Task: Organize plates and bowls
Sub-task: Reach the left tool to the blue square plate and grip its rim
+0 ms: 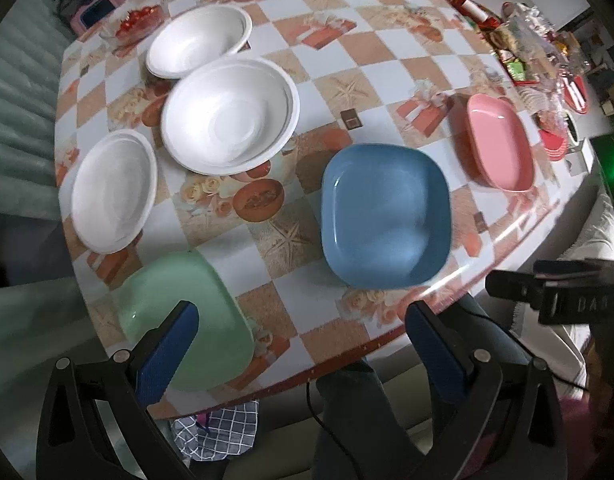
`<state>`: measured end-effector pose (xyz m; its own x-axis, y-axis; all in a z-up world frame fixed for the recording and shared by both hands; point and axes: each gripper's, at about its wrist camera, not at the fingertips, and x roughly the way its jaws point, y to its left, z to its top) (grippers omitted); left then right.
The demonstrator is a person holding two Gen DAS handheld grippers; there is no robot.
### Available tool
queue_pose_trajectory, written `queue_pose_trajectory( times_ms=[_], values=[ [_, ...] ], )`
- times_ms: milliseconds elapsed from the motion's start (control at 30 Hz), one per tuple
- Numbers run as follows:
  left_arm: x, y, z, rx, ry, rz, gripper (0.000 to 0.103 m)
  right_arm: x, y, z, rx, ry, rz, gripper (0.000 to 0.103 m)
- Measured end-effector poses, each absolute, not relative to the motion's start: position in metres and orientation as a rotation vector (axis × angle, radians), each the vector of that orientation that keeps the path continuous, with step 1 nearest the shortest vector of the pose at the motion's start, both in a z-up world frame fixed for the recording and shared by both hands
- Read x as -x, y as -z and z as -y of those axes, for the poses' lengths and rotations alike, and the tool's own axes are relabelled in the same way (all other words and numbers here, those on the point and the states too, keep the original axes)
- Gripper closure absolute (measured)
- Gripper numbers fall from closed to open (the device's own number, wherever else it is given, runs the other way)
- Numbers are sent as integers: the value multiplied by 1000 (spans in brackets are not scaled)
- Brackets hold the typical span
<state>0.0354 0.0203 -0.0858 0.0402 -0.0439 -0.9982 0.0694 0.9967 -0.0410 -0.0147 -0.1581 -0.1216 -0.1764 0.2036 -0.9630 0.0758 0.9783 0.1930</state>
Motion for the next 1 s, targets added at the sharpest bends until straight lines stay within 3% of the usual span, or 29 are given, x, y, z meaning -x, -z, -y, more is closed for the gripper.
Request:
queue_pose_trajectory(
  times_ms=[400, 1000],
  values=[
    [-65, 161, -7, -17, 10, -1581, 0, -11, 176, 164, -224, -8, -1706, 1],
    [-104, 220, -14, 15, -25, -1583, 0, -50, 211, 141, -54, 39, -1686, 1]
  ],
)
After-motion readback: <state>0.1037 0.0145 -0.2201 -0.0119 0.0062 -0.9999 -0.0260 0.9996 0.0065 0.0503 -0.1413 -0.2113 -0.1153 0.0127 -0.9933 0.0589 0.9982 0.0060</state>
